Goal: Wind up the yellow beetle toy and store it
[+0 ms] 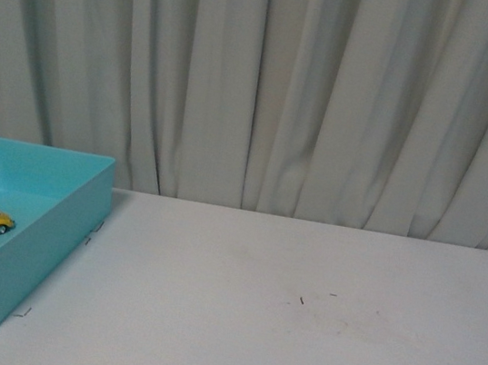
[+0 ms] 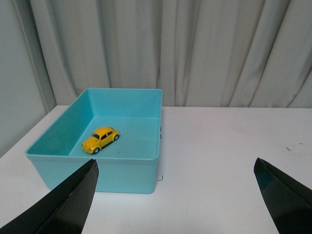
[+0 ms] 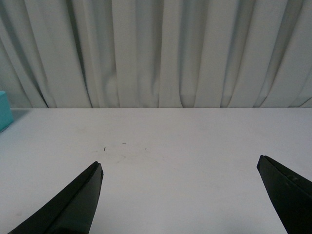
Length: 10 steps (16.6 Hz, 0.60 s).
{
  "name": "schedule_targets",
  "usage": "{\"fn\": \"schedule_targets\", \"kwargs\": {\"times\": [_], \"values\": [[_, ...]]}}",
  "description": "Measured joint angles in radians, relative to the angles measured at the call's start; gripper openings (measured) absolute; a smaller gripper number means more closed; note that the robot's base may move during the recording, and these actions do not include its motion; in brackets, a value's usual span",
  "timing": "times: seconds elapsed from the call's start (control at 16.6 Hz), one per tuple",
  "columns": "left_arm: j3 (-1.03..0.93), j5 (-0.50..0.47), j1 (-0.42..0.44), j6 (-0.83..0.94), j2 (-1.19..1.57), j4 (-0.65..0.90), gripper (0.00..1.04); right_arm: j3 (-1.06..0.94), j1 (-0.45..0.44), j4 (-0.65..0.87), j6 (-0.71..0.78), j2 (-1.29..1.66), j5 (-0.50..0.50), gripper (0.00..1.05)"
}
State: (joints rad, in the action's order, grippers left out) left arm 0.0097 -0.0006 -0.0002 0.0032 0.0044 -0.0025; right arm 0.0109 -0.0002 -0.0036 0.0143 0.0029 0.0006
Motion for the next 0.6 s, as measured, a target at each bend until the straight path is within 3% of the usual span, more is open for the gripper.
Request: {"fn": "schedule_targets", "kwargs": {"times": [0.6], "values": [[0.0, 0.0, 0.0, 0.0, 0.0, -0.001, 0.98, 0.0, 0.0, 0.002, 0.0, 0.0, 0.0, 0.98]]}}
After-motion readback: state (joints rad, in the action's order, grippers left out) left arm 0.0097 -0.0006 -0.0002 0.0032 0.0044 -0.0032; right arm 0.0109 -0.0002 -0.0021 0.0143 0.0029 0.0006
